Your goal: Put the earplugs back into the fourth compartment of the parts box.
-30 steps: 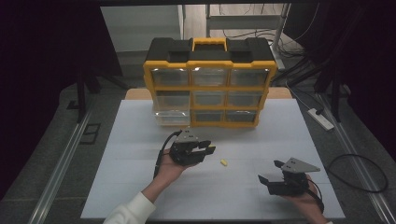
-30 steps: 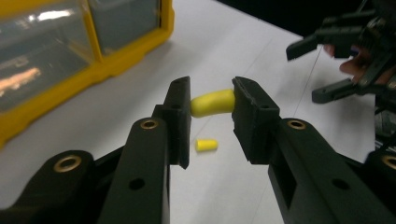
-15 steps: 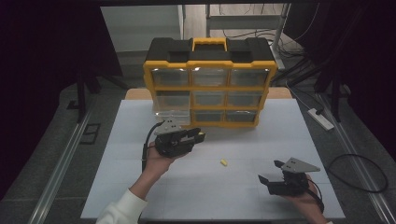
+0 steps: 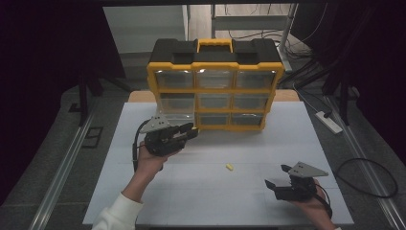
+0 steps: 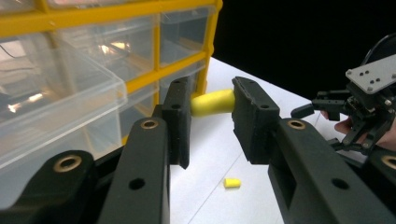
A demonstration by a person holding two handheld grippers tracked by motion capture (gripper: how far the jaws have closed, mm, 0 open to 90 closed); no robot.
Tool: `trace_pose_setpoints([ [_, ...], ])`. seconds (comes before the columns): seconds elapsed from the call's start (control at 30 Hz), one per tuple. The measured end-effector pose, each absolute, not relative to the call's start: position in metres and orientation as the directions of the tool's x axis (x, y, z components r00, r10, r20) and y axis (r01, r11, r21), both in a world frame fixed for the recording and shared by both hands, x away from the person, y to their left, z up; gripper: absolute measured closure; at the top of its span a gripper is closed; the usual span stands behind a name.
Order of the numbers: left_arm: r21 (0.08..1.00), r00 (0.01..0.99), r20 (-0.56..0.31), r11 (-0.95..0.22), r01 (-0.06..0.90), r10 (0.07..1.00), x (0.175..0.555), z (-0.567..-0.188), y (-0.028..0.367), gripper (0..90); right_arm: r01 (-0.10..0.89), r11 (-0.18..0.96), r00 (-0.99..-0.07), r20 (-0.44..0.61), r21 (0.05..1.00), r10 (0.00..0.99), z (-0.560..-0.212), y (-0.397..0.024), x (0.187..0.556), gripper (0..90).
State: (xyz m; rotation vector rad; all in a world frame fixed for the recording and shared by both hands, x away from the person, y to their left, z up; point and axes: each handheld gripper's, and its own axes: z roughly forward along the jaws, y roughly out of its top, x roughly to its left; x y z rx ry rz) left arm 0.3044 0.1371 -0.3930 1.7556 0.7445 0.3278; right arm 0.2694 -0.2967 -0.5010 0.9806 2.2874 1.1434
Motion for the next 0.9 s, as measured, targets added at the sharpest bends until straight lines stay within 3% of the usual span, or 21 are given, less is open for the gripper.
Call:
trace_pose_setpoints([
  [0.4,0.947,0.739,-0.149,-0.121,0.299,0.657,0.308,-0.381,0.153,67.5,0.412,0.413,-0.667,-0.04,0.812,0.744,-0.501,-0.297,0.27,15.9],
  [0.9,0.942,0.693,-0.134,-0.125,0.31,0.709,0.341,-0.362,0.157,67.5,0.405,0.415,-0.672,-0.043,0.815,0.74,-0.5,-0.297,0.27,15.9],
])
